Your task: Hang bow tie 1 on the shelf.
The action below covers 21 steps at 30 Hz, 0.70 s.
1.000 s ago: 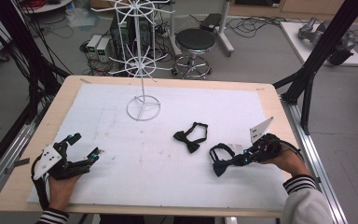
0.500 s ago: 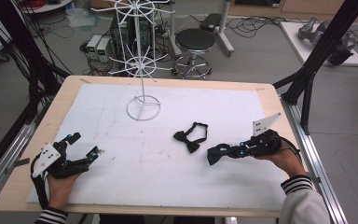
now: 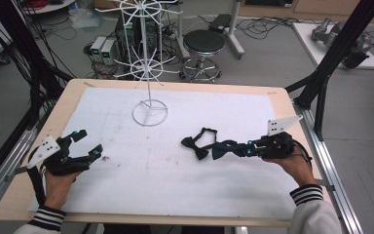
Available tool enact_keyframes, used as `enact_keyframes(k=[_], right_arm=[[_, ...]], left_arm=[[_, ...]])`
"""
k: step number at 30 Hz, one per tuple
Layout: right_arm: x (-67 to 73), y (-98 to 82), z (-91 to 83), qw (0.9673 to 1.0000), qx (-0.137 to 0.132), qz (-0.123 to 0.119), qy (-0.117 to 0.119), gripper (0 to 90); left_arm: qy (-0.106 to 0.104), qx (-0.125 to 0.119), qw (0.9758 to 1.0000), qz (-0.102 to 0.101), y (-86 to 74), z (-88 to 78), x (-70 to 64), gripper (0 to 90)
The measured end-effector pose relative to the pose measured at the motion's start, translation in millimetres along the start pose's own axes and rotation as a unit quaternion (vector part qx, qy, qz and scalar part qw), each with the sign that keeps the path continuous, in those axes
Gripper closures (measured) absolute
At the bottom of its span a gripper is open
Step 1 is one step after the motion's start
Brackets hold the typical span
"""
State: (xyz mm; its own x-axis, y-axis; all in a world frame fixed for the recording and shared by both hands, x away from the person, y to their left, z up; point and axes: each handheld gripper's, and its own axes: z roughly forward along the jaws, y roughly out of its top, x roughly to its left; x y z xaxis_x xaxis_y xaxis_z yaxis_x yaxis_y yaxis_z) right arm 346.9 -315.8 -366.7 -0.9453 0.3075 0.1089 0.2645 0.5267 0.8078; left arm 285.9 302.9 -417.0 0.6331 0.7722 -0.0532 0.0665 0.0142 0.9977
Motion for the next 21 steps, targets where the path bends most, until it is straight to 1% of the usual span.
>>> enact_keyframes(k=[3,5,8,10,11,13,15,16,17,18,19,21], right_arm=[[4.9,5.5,3.0,1.0,-0.008,-0.001,-0.002,84.2],[6.0,7.3,4.3,0.9999,-0.012,-0.004,-0.005,84.2],[10.0,13.0,6.8,0.9997,-0.022,-0.004,-0.007,84.2],[13.2,19.4,7.5,0.9992,-0.039,0.001,-0.011,84.2],[13.2,19.4,7.5,0.9992,-0.039,0.001,-0.011,84.2],[16.2,26.4,8.5,0.9982,-0.058,0.004,-0.017,84.2],[16.9,28.4,9.1,0.9979,-0.062,0.003,-0.019,84.2],[18.0,31.0,9.7,0.9977,-0.065,0.002,-0.02,84.2],[18.9,35.9,12.0,0.997,-0.075,0.003,-0.019,84.2],[18.9,35.9,12.0,0.997,-0.075,0.003,-0.019,84.2],[19.8,38.8,13.9,0.9967,-0.079,0.004,-0.018,84.2],[20.4,43.1,16.7,0.9964,-0.082,0.0,-0.02,84.2]], left_arm=[[-0.009,0.003,1.0,0.003,11.9,6.1,-1.7,14.8],[-0.02,0.005,0.9998,0.004,19.7,10.5,-3.6,14.8],[-0.036,0.009,0.9993,0.011,30.7,17.6,-8.2,14.8],[-0.046,0.013,0.9987,0.019,37.7,22.0,-11.4,14.8],[-0.051,0.015,0.9984,0.022,41.1,24.4,-13.2,14.8],[-0.062,0.018,0.9977,0.024,47.4,29.4,-16.7,14.8],[-0.073,0.023,0.9967,0.026,52.8,34.1,-19.5,14.8],[-0.081,0.027,0.996,0.025,56.1,37.6,-21.7,14.8],[-0.085,0.031,0.9955,0.025,58.1,39.7,-22.9,14.8],[-0.093,0.037,0.9948,0.023,61.1,43.4,-25.5,14.8],[-0.097,0.041,0.9942,0.025,63.4,46.1,-27.9,14.8],[-0.106,0.044,0.9929,0.031,68.2,50.5,-32.7,14.8]])
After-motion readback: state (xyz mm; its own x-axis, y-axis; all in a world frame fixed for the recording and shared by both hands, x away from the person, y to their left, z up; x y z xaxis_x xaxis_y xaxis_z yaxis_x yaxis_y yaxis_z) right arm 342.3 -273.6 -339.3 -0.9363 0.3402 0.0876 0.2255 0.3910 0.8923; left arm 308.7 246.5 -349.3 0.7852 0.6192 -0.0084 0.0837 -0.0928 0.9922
